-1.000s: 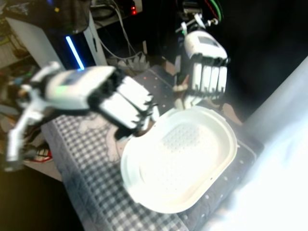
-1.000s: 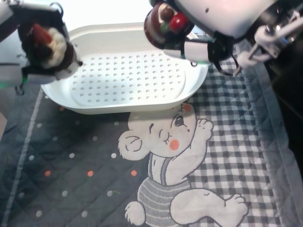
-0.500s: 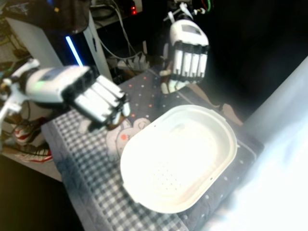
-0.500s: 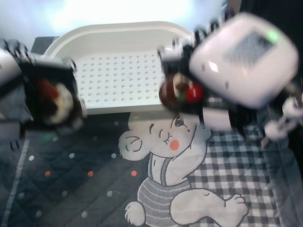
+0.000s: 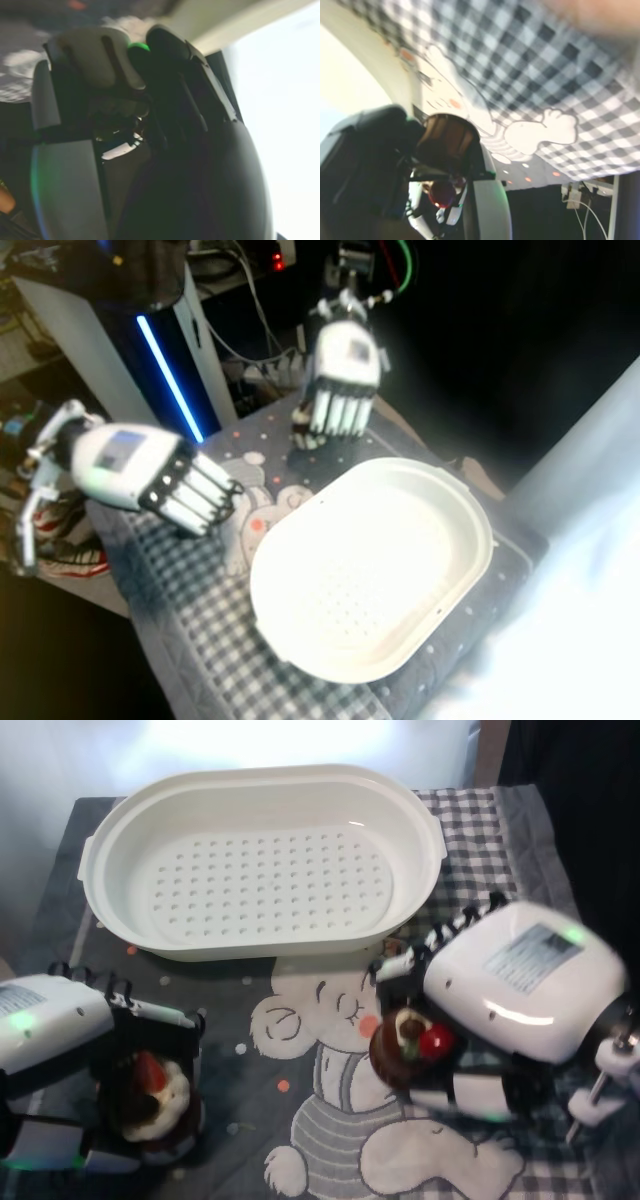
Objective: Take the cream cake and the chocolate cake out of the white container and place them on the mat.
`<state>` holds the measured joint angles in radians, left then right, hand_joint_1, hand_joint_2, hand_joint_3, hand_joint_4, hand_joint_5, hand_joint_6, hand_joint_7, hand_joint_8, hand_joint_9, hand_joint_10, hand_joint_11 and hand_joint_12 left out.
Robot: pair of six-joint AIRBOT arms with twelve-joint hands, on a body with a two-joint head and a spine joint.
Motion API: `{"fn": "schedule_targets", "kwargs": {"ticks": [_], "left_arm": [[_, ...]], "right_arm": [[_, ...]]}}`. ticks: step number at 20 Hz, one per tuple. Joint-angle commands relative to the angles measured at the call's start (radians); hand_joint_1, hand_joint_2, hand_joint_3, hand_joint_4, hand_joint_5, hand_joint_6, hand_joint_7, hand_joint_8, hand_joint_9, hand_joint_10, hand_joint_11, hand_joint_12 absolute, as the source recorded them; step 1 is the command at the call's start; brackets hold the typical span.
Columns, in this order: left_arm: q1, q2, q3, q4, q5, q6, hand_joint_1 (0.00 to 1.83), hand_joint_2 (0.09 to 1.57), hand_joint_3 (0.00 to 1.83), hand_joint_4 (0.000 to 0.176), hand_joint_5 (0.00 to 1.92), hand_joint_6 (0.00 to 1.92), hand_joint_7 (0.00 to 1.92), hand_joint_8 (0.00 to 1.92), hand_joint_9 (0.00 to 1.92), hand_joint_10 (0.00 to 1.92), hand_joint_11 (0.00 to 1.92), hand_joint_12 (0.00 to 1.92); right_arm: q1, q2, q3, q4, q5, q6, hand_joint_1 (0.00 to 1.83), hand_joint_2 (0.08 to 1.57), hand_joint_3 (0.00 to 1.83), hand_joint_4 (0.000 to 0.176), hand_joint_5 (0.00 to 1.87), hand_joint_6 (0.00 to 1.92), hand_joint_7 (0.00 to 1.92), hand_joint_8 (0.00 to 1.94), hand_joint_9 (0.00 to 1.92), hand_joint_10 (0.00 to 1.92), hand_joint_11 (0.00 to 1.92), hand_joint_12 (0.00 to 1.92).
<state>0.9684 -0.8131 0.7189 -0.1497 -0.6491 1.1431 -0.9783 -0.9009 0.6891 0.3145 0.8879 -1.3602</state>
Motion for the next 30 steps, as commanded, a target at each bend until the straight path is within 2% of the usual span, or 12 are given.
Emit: {"fn": "schedule_targets", "kwargs": {"ticks": [1, 5, 6, 8, 10, 11, 13, 15, 16, 18, 22, 30], "left_arm": [[0.001, -0.008, 0.002, 0.001, -0.097, -0.008, 1.22, 1.24, 0.0, 0.0, 0.68, 1.22, 0.85, 1.44, 0.87, 1.28, 0.81, 1.56], [0.021, -0.023, 0.006, -0.014, -0.091, -0.008, 1.35, 1.21, 0.0, 0.0, 0.71, 1.1, 0.79, 1.34, 0.81, 1.55, 0.72, 1.6], [0.02, -0.023, 0.008, -0.017, -0.092, -0.008, 1.16, 1.23, 0.0, 0.0, 0.71, 1.34, 0.8, 1.34, 0.61, 1.06, 0.45, 1.59], [0.02, -0.022, 0.01, -0.024, -0.1, -0.008, 0.96, 1.08, 0.0, 0.0, 0.56, 0.37, 0.6, 0.32, 0.45, 0.67, 0.16, 1.5], [0.021, -0.021, 0.012, -0.03, -0.104, -0.008, 0.86, 1.01, 0.0, 0.0, 0.54, 0.07, 0.53, 0.05, 0.36, 0.52, 0.03, 1.48], [0.021, -0.02, 0.013, -0.033, -0.106, -0.008, 0.86, 1.01, 0.0, 0.0, 0.54, 0.07, 0.53, 0.05, 0.36, 0.52, 0.03, 1.48], [0.024, -0.018, 0.011, -0.036, -0.114, -0.008, 0.63, 0.92, 0.0, 0.061, 0.34, 0.0, 0.31, 0.0, 0.26, 0.28, 0.0, 1.32], [0.027, -0.012, 0.011, -0.044, -0.132, -0.008, 0.56, 0.9, 0.0, 0.054, 0.3, 0.0, 0.32, 0.01, 0.27, 0.24, 0.0, 1.27], [0.03, -0.006, 0.008, -0.051, -0.151, -0.008, 0.53, 0.9, 0.0, 0.04, 0.31, 0.0, 0.33, 0.0, 0.25, 0.31, 0.0, 1.27], [0.042, 0.023, -0.006, -0.066, -0.221, -0.008, 0.53, 0.86, 0.0, 0.068, 0.33, 0.0, 0.36, 0.01, 0.08, 0.79, 0.0, 1.5], [0.045, 0.076, -0.024, -0.073, -0.375, -0.009, 0.45, 0.9, 0.0, 0.0, 0.47, 0.04, 0.53, 0.07, 0.16, 0.97, 0.0, 1.57], [0.009, 0.079, 0.011, -0.104, -0.679, -0.008, 0.54, 1.13, 0.0, 0.0, 0.8, 0.07, 0.79, 0.31, 0.61, 0.74, 0.46, 1.16]], "right_arm": [[0.007, -0.008, -0.002, -0.034, 0.111, 0.006, 1.27, 1.09, 0.0, 0.0, 1.03, 0.77, 1.06, 1.08, 0.89, 1.34, 0.73, 1.72], [-0.01, -0.029, -0.006, -0.029, 0.103, 0.019, 1.23, 1.12, 0.0, 0.0, 0.98, 0.91, 0.96, 1.17, 0.71, 1.25, 0.27, 1.88], [-0.014, -0.028, -0.009, -0.029, 0.103, 0.023, 1.15, 1.15, 0.0, 0.0, 0.9, 1.1, 0.9, 0.98, 0.63, 1.27, 0.27, 1.84], [-0.016, -0.024, -0.012, -0.034, 0.104, 0.029, 0.93, 1.0, 0.0, 0.0, 0.68, 0.6, 0.75, 0.73, 0.52, 1.08, 0.15, 1.74], [-0.017, -0.022, -0.013, -0.034, 0.104, 0.029, 0.86, 0.92, 0.0, 0.0, 0.69, 0.36, 0.76, 0.51, 0.52, 0.94, 0.14, 1.68], [-0.017, -0.021, -0.013, -0.034, 0.104, 0.029, 0.86, 0.92, 0.0, 0.0, 0.69, 0.36, 0.76, 0.51, 0.52, 0.94, 0.14, 1.68], [-0.018, -0.018, -0.013, -0.034, 0.104, 0.029, 0.73, 0.83, 0.0, 0.0, 0.67, 0.11, 0.72, 0.38, 0.48, 0.91, 0.11, 1.6], [-0.018, -0.012, -0.013, -0.031, 0.109, 0.029, 0.74, 0.76, 0.0, 0.0, 0.7, 0.04, 0.76, 0.28, 0.54, 0.83, 0.16, 1.53], [-0.018, -0.008, -0.013, -0.031, 0.119, 0.029, 0.77, 0.75, 0.0, 0.0, 0.72, 0.03, 0.8, 0.27, 0.59, 0.83, 0.26, 1.49], [-0.017, 0.006, -0.02, -0.037, 0.147, 0.029, 0.71, 0.75, 0.0, 0.0, 0.72, 0.03, 0.84, 0.27, 0.65, 0.8, 0.26, 1.43], [-0.017, 0.06, -0.046, -0.048, 0.269, 0.029, 0.67, 0.81, 0.01, 0.0, 0.79, 0.05, 0.82, 0.39, 0.66, 0.97, 0.47, 1.44], [-0.017, 0.08, -0.018, -0.038, 0.548, 0.029, 0.74, 0.98, 0.01, 0.0, 0.75, 0.56, 0.82, 0.85, 0.76, 0.98, 0.56, 1.33]]}}
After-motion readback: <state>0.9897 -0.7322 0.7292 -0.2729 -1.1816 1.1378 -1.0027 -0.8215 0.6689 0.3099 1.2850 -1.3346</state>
